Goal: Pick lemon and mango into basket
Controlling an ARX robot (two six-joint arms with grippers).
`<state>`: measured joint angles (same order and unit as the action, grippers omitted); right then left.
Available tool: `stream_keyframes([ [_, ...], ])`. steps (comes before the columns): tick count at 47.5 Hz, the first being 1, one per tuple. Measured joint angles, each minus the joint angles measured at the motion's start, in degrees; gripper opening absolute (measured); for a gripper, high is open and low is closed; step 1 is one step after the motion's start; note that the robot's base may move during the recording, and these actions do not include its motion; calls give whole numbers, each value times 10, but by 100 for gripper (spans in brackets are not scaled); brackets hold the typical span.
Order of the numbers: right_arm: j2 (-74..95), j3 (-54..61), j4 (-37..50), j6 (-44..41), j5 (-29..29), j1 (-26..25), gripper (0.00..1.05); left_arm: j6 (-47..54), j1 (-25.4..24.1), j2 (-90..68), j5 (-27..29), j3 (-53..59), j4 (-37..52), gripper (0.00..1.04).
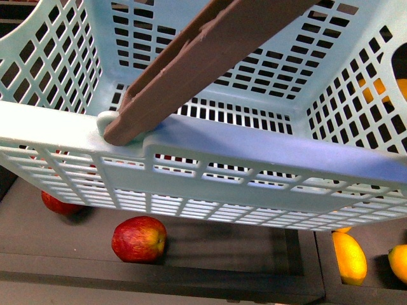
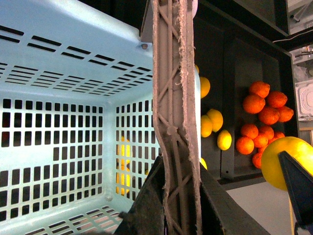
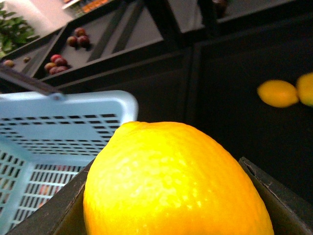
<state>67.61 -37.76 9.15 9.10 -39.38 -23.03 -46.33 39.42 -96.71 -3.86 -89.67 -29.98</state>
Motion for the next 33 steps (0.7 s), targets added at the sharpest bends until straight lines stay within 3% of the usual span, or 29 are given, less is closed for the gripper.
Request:
stream_keyframes([
  [15, -86, 49, -25, 64, 124, 253, 72, 0, 0, 0, 0, 0, 0, 8],
  [22, -89, 64, -30, 74, 143, 297, 72, 0, 0, 0, 0, 0, 0, 8],
  [31, -86, 69, -29, 82, 160, 312, 96, 0, 0, 0, 0, 0, 0, 8],
  [33, -86, 69, -28, 83, 163, 312, 97, 0, 0, 0, 0, 0, 0, 8],
])
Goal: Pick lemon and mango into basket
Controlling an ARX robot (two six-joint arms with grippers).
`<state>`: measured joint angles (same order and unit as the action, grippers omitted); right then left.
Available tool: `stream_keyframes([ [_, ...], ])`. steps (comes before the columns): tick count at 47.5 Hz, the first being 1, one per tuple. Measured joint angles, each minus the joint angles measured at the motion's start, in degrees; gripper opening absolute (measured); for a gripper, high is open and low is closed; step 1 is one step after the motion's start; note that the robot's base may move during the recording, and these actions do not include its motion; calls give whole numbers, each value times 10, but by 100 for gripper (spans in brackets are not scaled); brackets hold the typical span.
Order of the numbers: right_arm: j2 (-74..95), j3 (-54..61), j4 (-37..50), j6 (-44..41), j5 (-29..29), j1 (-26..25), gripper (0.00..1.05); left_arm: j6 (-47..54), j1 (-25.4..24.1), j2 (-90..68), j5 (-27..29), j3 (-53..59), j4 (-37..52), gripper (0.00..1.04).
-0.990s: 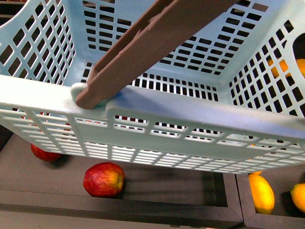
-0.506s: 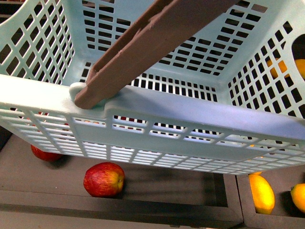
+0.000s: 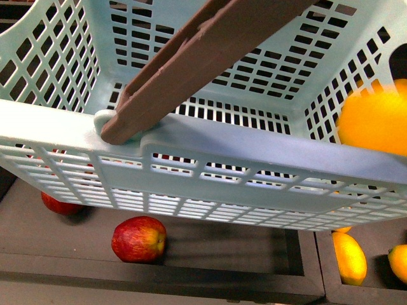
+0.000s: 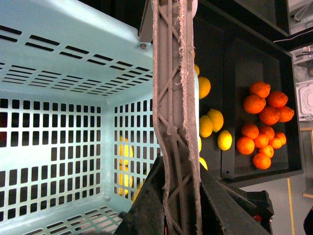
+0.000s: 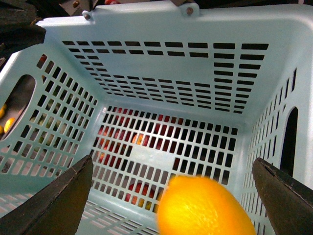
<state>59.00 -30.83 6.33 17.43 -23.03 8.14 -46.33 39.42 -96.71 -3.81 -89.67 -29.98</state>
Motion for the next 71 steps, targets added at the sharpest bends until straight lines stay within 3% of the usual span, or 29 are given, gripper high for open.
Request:
stream_keyframes([
  [6, -12, -1, -5, 5, 23, -25, 96, 2, 0, -2, -2, -1, -1, 8],
  [10, -42, -1, -20, -5, 75, -72, 96, 4, 0, -2, 3, -1, -1, 8],
  [16, -81, -2, -33, -20, 100, -129, 96, 5, -1, -2, 6, -1, -1, 8],
  [30, -85, 1, -26, -33, 106, -134, 95, 2, 1, -2, -2, -1, -1, 8],
  [34, -100, 63, 127, -98, 200, -111, 80, 3, 1, -2, 0, -1, -1, 8],
  [37, -118, 102, 190, -129, 224, -93, 70, 2, 1, -2, 0, -1, -1, 8],
  [44, -153, 152, 215, -158, 227, -85, 47, 5, 1, -2, 2, -1, -1, 8],
  [54, -217, 217, 215, -170, 229, -84, 1, 3, 0, -2, 1, -1, -1, 8],
  [71, -309, 267, 173, -171, 229, -83, 2, 4, 0, -2, 2, -1, -1, 8],
])
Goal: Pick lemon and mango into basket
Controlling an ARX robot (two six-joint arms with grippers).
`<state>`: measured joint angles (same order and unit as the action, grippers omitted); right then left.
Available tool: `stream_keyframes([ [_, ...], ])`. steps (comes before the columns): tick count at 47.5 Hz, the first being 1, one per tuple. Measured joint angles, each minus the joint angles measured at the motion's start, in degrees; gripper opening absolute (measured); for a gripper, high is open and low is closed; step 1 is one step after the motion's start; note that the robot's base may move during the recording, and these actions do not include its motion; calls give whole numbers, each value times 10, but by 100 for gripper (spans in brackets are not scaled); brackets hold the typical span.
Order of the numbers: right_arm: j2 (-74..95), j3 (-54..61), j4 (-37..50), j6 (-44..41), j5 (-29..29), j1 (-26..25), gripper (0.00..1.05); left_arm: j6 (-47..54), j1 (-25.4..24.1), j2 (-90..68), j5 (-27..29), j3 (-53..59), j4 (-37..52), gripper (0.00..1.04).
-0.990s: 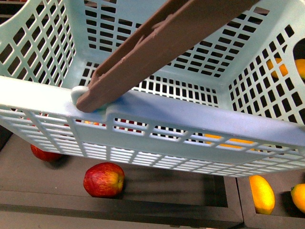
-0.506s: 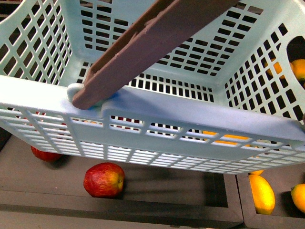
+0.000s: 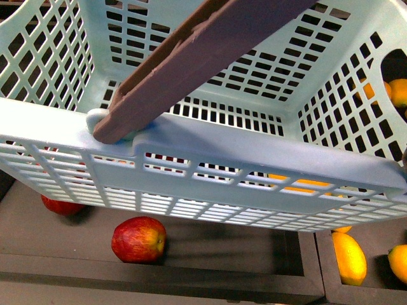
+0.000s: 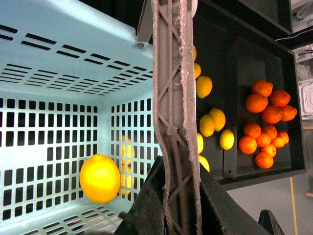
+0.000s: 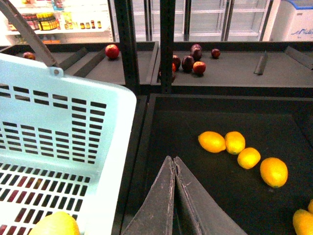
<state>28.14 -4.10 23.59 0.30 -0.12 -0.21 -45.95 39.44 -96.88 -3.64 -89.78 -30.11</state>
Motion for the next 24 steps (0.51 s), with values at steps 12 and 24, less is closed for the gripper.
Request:
stream_keyframes([
  [12, -49, 16, -33, 0, 0, 0, 2, 0, 0, 0, 0, 0, 0, 8],
  [24, -92, 31, -46, 0, 1, 1, 2, 0, 0, 0, 0, 0, 0, 8],
])
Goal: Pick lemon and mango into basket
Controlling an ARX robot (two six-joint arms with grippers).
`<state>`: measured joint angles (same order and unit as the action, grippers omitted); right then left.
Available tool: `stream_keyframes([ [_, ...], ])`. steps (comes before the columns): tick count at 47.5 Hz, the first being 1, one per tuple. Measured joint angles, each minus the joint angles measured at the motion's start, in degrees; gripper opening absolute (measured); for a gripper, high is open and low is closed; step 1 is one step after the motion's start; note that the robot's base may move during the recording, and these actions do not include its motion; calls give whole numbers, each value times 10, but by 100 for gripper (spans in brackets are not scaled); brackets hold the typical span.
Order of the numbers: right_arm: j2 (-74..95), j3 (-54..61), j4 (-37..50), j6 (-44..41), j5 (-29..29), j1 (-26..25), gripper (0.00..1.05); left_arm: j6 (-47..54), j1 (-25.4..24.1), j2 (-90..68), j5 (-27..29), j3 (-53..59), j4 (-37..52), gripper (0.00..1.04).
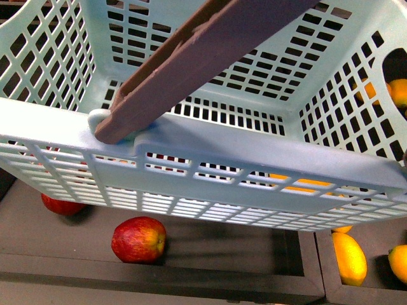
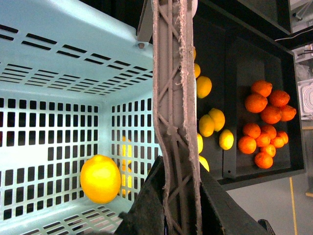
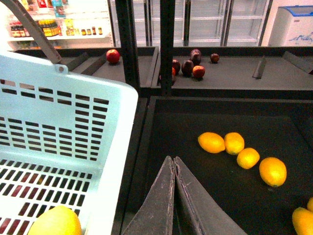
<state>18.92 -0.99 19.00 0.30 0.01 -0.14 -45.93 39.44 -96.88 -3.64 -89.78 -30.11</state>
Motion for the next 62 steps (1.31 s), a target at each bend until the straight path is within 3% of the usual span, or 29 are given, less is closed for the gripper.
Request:
stream_keyframes([
  [22, -87, 0, -87, 0, 0, 0, 2, 0, 0, 0, 0, 0, 0, 8],
  [26, -161, 0, -179, 0, 1, 0, 2, 0, 0, 0, 0, 0, 0, 8],
  [31, -184, 0, -188, -1, 0, 0, 3, 0, 0, 0, 0, 0, 0, 8],
  [46, -186, 0, -189, -1, 1, 0, 65, -1, 0, 0, -1, 0, 0, 8],
  [57, -186, 0, -190, -1, 2, 1, 96, 0, 7, 0, -9, 0, 0, 8],
  [62, -186, 0, -190, -1, 2, 1, 96, -7, 6, 0, -10, 0, 0, 8],
])
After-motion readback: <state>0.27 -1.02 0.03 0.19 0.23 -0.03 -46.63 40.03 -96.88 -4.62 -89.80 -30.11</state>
